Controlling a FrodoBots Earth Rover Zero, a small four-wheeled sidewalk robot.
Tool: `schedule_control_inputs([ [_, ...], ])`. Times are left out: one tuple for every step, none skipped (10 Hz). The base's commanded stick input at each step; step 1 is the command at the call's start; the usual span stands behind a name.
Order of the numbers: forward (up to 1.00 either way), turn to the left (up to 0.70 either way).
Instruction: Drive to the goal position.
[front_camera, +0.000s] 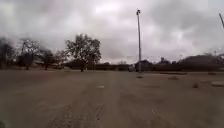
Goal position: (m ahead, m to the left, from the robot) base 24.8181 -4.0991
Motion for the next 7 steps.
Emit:
schedule_control_inputs([
  [0.7,-0.01],
  [0.7,-0.01],
  [0.7,-0.01],
  [0.7,-0.01],
  [0.7,-0.01],
  [0.7,-0.01],
  [0.7,-0.01],
])
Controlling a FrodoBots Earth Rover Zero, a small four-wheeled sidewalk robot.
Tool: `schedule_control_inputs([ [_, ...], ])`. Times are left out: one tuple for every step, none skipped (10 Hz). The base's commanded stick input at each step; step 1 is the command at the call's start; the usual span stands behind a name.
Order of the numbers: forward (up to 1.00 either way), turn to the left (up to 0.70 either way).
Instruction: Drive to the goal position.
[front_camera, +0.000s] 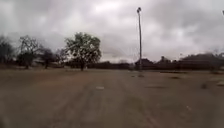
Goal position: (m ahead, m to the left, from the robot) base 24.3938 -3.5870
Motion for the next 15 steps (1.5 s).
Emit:
schedule_control_inputs([
  [0.7,-0.01],
  [0.7,-0.01],
  [0.7,-0.01],
  [0.7,-0.01],
  [0.7,-0.1],
  [0.7,-0.24],
  [0.7,-0.01],
  [0.7,-0.01],
  [0.7,-0.01],
  [0.7,-0.01],
  [0.7,-0.01],
  [0.7,-0.01],
  [0.7,-0.01],
  [0.7,-0.01],
  [0.7,-0.01],
])
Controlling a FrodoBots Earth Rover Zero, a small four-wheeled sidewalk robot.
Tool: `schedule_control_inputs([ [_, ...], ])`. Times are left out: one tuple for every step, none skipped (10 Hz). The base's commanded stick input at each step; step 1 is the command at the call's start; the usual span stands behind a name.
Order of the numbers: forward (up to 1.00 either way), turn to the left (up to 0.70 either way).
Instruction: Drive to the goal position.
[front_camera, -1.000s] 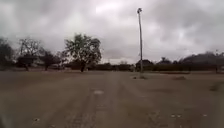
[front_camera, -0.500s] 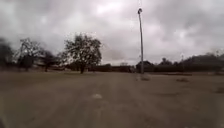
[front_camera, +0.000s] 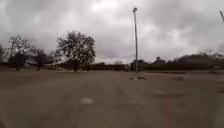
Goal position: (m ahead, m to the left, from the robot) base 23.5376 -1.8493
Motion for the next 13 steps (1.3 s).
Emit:
schedule_control_inputs([
  [0.7,-0.01],
  [0.7,-0.01],
  [0.7,-0.01],
  [0.7,-0.01],
  [0.7,-0.01],
  [0.7,-0.01],
  [0.7,-0.01],
  [0.7,0.01],
  [0.7,0.33],
  [0.7,0.34],
  [0.7,-0.01],
  [0.7,-0.01],
  [0.7,-0.01],
])
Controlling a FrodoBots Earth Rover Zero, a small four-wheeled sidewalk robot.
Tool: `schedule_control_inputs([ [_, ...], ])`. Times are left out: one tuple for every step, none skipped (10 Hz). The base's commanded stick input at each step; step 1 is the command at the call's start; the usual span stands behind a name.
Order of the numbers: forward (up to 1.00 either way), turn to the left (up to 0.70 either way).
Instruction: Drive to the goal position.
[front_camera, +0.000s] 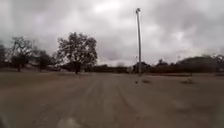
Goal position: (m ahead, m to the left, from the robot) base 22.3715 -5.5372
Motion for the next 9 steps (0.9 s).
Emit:
schedule_control_inputs([
  [0.7,-0.01],
  [0.7,-0.01],
  [0.7,-0.01],
  [0.7,-0.01],
  [0.7,-0.01],
  [0.7,-0.01],
  [0.7,-0.01],
  [0.7,-0.01],
  [0.7,-0.28],
])
